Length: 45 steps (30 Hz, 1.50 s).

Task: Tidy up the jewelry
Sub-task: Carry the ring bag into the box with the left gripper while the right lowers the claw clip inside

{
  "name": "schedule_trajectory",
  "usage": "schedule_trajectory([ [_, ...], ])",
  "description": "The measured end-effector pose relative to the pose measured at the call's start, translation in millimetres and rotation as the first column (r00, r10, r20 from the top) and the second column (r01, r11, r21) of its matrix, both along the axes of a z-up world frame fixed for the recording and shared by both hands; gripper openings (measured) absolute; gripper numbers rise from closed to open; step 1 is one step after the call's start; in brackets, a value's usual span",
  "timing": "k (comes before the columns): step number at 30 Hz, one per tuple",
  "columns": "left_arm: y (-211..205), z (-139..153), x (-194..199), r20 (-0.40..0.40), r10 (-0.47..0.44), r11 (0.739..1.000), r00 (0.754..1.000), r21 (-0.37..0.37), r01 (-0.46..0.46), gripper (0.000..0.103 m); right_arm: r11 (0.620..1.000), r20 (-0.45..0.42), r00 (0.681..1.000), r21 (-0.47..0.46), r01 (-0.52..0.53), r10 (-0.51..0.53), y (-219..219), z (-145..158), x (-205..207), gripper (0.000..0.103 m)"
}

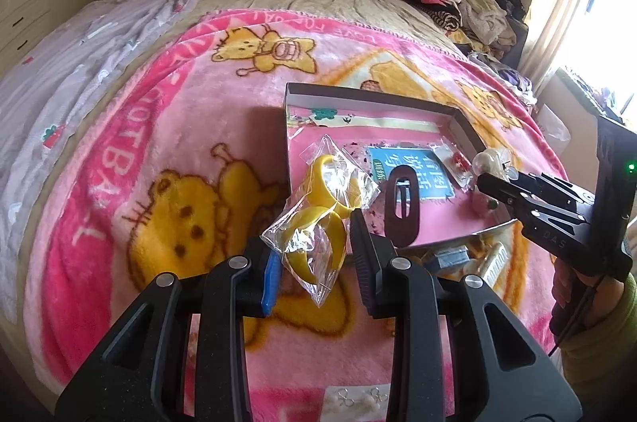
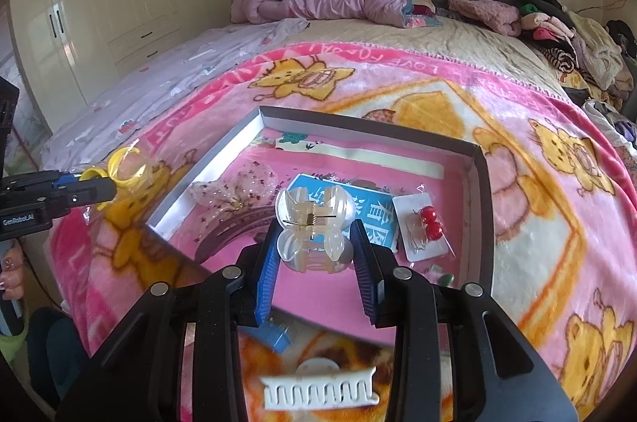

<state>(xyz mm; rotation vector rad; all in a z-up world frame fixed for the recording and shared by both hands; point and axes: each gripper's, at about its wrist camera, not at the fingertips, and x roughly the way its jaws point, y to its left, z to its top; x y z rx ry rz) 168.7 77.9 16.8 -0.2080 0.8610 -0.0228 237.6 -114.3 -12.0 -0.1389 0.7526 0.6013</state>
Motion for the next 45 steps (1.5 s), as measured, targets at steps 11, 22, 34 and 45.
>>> schedule_trajectory([
  [11,-11,-18,32,-0.034,-0.033,0.999,0.999,-0.008,0.033,0.023,0.998,-0.03,0.999,-0.048,0.044,-0.046,5,-22,29,0.033],
  [22,-36,-33,59,-0.066,-0.073,0.996,0.995,0.038,0.075,0.023,0.992,-0.051,0.992,-0.067,0.112,-0.115,-11,-39,47,0.033],
  [34,-38,-48,77,-0.1,-0.056,0.996,0.993,0.06,0.062,0.023,0.985,-0.078,0.985,-0.086,0.147,-0.154,-21,-53,62,0.033],
  [45,-36,-55,85,-0.114,-0.051,0.997,0.992,0.058,0.058,0.024,0.979,-0.095,0.979,-0.107,0.171,-0.181,-22,-63,68,0.034],
])
